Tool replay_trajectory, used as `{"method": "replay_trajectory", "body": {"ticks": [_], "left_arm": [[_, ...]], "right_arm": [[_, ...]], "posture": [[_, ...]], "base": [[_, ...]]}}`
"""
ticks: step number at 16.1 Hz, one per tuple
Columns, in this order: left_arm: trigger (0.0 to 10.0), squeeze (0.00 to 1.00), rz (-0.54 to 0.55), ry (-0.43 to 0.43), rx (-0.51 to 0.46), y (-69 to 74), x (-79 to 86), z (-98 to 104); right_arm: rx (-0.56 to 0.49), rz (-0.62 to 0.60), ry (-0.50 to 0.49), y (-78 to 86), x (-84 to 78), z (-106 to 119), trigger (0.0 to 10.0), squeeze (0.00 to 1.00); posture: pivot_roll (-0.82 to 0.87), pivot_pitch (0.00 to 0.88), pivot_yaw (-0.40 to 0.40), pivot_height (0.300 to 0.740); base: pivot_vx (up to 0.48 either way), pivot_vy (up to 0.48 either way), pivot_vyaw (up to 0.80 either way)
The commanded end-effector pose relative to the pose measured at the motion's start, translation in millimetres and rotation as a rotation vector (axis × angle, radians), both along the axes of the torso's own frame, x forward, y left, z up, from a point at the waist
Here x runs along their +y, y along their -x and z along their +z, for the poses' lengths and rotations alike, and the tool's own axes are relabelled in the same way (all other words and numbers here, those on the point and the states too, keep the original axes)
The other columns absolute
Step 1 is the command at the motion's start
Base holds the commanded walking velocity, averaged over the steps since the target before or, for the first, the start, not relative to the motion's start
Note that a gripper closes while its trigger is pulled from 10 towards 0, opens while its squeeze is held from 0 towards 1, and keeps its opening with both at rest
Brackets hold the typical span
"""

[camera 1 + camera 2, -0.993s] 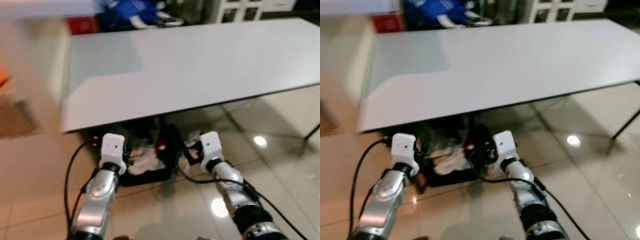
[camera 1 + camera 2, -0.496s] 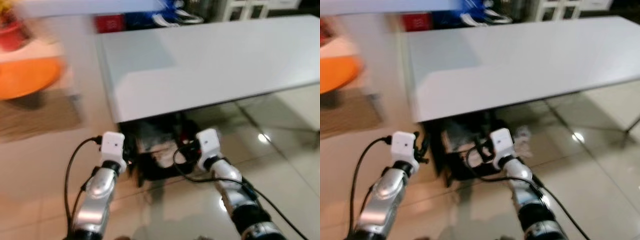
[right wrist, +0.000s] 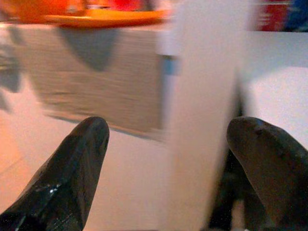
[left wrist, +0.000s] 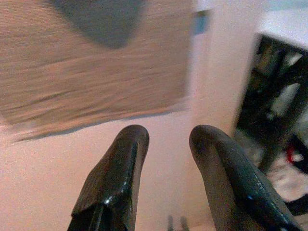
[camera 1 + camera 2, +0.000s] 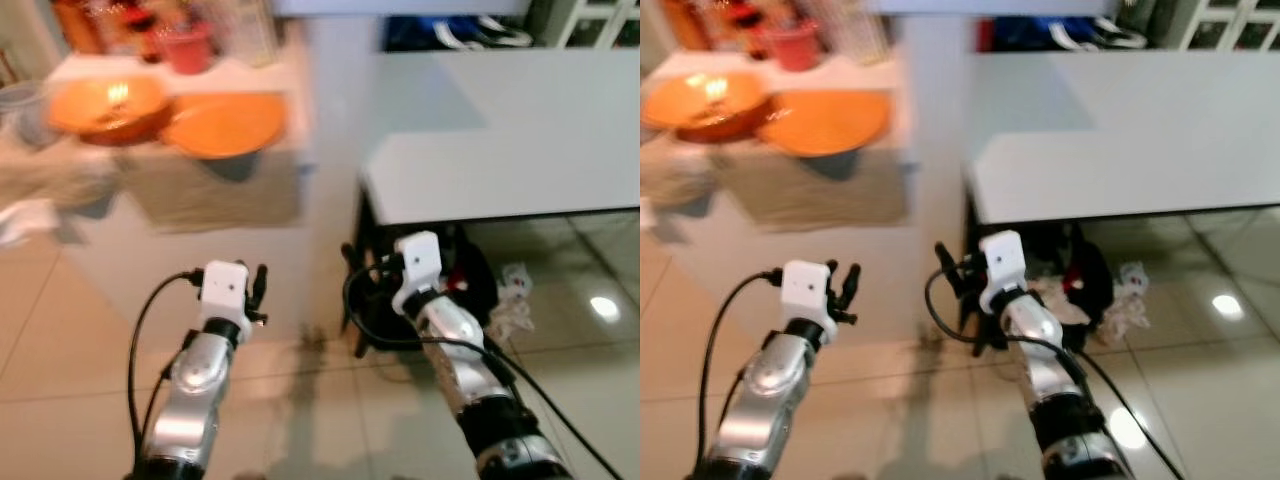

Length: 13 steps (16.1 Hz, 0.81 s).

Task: Setting the table

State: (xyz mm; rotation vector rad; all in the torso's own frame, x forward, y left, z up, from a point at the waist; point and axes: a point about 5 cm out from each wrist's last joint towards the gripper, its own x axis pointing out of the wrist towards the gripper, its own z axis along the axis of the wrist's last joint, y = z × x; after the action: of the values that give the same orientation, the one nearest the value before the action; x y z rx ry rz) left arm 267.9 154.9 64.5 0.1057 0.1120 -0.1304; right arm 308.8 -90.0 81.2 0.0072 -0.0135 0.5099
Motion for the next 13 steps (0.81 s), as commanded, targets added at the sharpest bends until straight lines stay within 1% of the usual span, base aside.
{"method": "replay_trajectory", "body": {"ticks": [1,2,5,8,9,12,13], "left_arm": [[10.0,0.00,0.000,0.002,-0.018,-3.1,-0.3,5.6],[10.0,0.00,-0.003,0.001,-0.029,-3.8,-1.0,8.8],[10.0,0.00,-0.003,0.002,-0.040,-5.1,-1.6,12.3],[10.0,0.00,0.003,0.005,-0.071,-6.7,-1.5,19.1],[10.0,0.00,0.008,0.024,-0.113,-6.3,-0.9,25.2],[10.0,0.00,0.002,0.048,-0.142,-4.9,0.3,32.9],[10.0,0.00,0.001,0.053,-0.175,-5.0,0.9,40.1]], "right_arm": [[-0.038,0.037,-0.022,-1.2,5.6,12.0,10.0,0.00],[-0.055,0.049,-0.035,-2.3,8.1,18.0,10.0,0.00],[-0.064,0.054,-0.042,-4.1,8.7,22.3,10.0,0.00],[-0.088,0.076,-0.073,-4.0,12.7,34.3,10.0,0.00],[-0.094,0.082,-0.078,-4.5,13.8,37.7,10.0,0.00],[-0.103,0.076,-0.077,-7.5,14.1,44.4,10.0,0.00],[-0.111,0.055,-0.102,-10.9,11.0,50.4,10.0,0.00]], "posture": [[-0.08,0.006,0.006,0.740],[-0.08,0.006,0.006,0.740],[-0.08,0.008,0.004,0.740],[-0.08,0.014,0.006,0.740],[-0.08,0.014,0.004,0.740],[-0.08,0.010,0.003,0.740],[-0.08,0.010,0.002,0.740]], "base": [[0.000,0.461,0.00],[0.000,0.461,0.00],[0.000,0.461,0.00],[0.000,0.461,0.00],[0.000,0.000,0.00],[0.000,0.000,0.00],[0.480,0.000,0.72]]}}
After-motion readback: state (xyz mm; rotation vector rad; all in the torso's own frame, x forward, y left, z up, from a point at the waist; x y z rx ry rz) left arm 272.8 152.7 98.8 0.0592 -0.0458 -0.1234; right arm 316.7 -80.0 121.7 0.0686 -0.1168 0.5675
